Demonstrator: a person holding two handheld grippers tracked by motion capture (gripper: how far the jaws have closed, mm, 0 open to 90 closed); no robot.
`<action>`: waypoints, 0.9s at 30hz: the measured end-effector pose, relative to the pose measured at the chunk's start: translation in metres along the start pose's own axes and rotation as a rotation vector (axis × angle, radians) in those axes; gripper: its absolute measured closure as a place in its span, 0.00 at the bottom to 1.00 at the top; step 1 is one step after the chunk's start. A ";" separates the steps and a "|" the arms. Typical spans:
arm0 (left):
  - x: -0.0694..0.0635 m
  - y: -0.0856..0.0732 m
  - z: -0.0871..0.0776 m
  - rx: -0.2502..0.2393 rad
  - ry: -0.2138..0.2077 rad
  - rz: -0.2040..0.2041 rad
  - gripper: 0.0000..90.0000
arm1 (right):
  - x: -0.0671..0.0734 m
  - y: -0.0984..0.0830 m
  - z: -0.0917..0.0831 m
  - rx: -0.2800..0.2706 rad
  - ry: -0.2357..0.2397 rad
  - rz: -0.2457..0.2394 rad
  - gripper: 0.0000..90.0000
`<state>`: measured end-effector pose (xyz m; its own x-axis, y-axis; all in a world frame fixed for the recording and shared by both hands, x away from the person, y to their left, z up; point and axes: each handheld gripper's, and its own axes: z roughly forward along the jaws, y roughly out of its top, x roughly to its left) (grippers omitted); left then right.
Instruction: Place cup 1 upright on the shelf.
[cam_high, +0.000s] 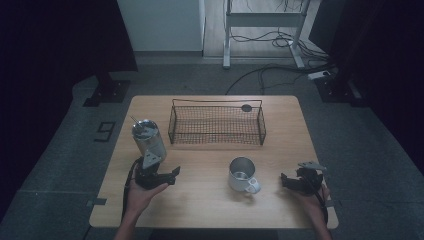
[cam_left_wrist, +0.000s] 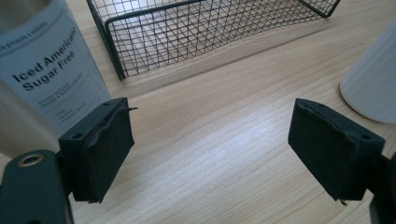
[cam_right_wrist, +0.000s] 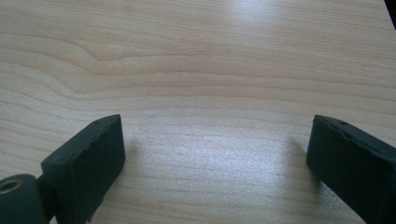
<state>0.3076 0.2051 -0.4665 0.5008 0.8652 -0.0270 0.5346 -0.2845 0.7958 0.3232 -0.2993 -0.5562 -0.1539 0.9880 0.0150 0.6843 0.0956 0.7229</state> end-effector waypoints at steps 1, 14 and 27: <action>0.001 0.001 -0.001 -0.003 0.001 -0.001 0.15 | 0.000 0.000 0.000 0.000 0.000 0.000 0.05; 0.017 0.004 -0.014 -0.028 0.020 -0.036 0.16 | 0.000 0.000 0.000 -0.003 -0.006 0.004 0.06; 0.034 0.004 -0.026 -0.061 0.041 -0.048 0.11 | 0.000 0.000 0.000 -0.006 -0.010 0.009 0.07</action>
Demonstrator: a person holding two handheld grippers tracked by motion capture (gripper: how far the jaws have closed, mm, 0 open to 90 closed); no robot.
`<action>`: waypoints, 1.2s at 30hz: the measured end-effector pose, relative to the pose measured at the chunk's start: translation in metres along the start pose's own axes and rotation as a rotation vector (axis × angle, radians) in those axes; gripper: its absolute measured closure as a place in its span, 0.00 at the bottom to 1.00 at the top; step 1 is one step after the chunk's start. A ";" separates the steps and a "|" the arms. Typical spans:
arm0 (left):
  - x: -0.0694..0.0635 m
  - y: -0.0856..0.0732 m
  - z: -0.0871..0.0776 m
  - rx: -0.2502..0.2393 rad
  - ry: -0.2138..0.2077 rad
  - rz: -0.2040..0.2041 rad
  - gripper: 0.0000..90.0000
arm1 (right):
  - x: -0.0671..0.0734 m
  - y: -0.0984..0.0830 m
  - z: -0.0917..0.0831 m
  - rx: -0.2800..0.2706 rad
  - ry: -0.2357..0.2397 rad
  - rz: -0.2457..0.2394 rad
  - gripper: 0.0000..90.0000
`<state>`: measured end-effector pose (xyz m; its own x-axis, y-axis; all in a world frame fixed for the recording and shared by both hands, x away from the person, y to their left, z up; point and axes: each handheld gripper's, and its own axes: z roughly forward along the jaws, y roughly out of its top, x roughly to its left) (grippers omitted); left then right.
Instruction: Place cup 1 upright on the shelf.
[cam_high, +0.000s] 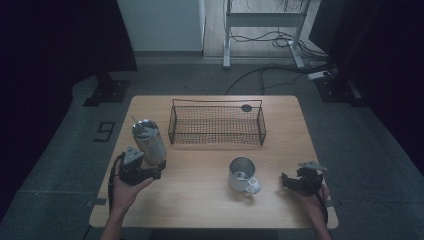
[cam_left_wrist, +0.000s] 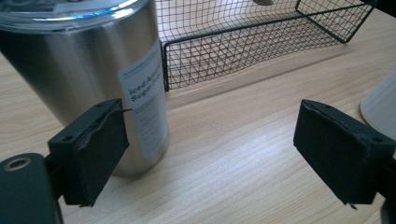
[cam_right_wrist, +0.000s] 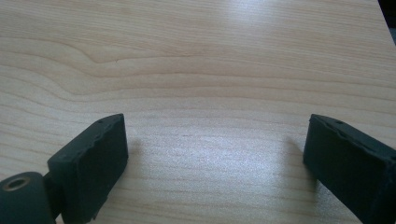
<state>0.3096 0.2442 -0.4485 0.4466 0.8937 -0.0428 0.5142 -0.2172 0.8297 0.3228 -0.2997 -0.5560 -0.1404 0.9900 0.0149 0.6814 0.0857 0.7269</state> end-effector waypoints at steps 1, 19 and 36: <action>0.001 0.000 -0.001 -0.006 -0.002 -0.003 0.10 | 0.000 0.000 0.000 0.000 0.000 0.000 0.07; 0.029 0.003 -0.009 -0.034 0.037 -0.055 0.07 | 0.000 0.000 0.000 -0.002 -0.001 0.002 0.08; 0.048 0.009 0.002 -0.031 0.045 -0.056 0.05 | 0.000 0.000 0.000 -0.003 -0.004 0.003 0.08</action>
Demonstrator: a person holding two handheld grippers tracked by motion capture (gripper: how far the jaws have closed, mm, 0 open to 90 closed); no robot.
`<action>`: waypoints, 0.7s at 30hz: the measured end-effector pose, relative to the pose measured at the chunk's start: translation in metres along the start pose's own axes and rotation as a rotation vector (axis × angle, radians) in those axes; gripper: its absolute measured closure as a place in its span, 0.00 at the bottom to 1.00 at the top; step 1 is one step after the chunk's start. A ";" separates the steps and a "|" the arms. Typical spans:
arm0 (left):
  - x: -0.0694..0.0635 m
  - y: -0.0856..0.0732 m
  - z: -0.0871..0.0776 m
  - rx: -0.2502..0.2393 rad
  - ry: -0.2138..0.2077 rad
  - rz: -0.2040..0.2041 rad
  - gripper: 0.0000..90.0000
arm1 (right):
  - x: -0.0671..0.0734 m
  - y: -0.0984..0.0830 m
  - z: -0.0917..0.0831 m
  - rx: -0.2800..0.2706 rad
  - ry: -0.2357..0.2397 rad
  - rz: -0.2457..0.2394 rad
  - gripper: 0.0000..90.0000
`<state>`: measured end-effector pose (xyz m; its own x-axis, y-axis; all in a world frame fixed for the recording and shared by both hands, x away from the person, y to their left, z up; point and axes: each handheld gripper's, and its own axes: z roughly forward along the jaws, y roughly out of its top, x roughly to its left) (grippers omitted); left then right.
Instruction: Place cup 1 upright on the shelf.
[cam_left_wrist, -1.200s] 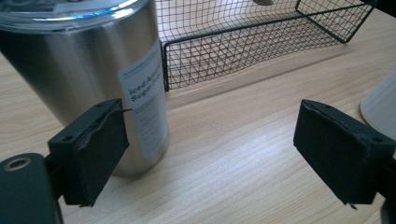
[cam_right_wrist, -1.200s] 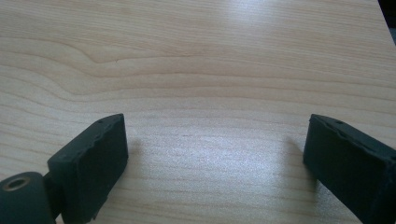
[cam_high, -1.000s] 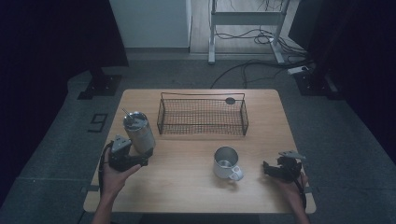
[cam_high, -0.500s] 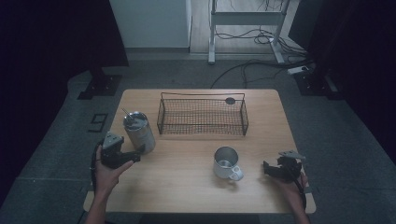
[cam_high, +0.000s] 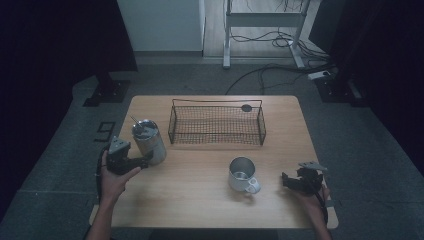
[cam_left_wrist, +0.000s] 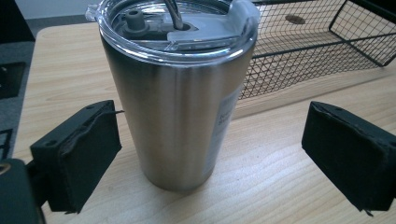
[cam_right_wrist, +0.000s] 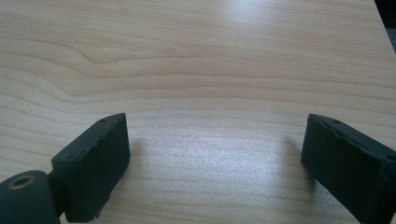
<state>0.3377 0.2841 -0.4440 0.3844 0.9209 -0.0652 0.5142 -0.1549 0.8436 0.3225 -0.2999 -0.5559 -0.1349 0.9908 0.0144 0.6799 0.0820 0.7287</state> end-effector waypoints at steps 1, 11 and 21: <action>0.001 0.000 0.001 0.003 0.002 -0.004 0.05 | 0.000 0.000 0.000 -0.001 0.001 0.001 0.09; 0.006 0.005 0.013 0.022 0.026 0.003 0.03 | 0.000 0.000 0.000 -0.002 -0.003 0.003 0.09; 0.011 0.006 0.021 0.019 0.035 -0.001 0.03 | 0.000 0.000 0.000 -0.003 -0.008 0.006 0.10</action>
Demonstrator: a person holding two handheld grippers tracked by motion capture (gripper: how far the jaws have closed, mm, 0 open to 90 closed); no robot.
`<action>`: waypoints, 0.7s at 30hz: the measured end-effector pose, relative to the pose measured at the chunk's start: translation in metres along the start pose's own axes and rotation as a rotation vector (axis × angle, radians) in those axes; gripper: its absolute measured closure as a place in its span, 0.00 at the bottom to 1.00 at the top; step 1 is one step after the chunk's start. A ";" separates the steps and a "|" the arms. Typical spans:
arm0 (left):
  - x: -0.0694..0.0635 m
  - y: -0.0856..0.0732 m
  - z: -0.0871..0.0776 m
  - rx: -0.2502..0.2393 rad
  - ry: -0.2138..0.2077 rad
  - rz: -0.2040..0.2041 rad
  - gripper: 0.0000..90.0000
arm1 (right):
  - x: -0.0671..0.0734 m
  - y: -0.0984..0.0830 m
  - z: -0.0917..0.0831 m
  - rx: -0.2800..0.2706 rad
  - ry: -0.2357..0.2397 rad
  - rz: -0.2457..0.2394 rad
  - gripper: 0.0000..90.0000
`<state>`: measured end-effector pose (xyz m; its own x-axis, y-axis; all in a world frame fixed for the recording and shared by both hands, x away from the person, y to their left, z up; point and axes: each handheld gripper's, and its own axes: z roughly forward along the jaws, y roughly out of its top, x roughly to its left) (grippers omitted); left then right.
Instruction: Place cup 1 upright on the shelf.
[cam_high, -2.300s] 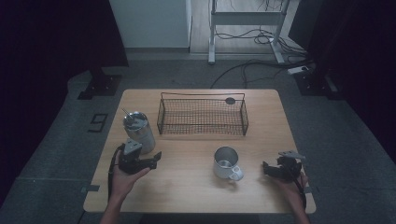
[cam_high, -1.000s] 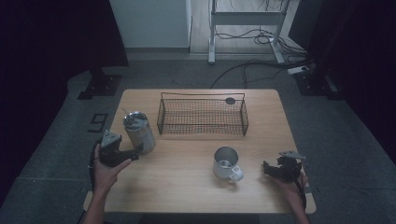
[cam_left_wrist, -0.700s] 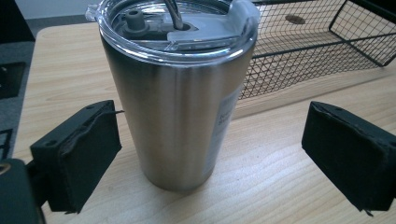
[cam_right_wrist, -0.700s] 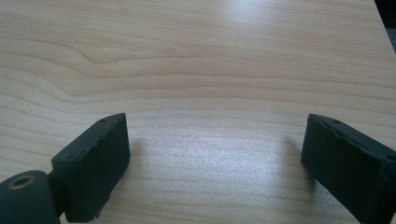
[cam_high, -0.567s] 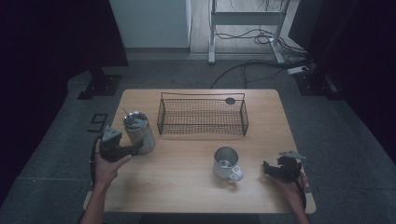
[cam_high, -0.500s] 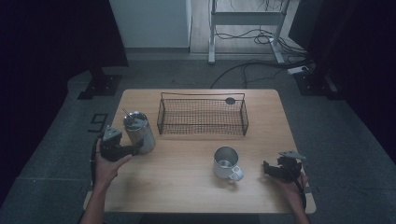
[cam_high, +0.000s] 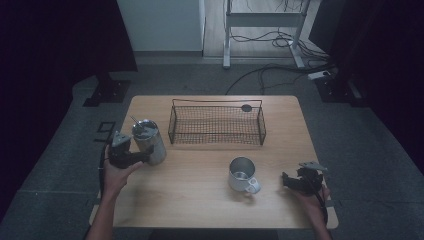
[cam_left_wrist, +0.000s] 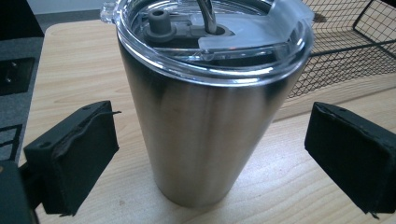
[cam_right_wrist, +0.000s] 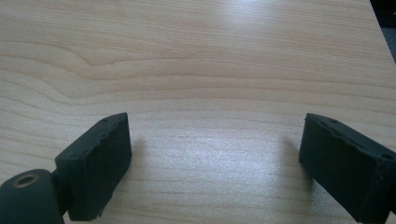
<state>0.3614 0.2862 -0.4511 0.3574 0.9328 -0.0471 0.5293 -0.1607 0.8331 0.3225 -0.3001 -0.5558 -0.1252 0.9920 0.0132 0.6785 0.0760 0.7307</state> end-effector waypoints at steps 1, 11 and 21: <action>0.000 0.000 0.001 -0.001 0.001 0.000 0.03 | 0.000 0.000 0.000 0.000 0.000 0.001 0.10; -0.002 0.006 0.014 -0.007 0.002 0.006 0.03 | 0.000 0.000 0.000 -0.001 0.000 0.001 0.10; 0.001 0.007 0.034 -0.012 0.011 -0.006 0.02 | 0.000 0.000 0.000 -0.003 -0.001 0.002 0.11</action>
<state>0.3917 0.2745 -0.4645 0.3458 0.9372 -0.0459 0.5222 -0.1516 0.8392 0.3222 -0.3003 -0.5557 -0.1234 0.9923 0.0141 0.6769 0.0738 0.7324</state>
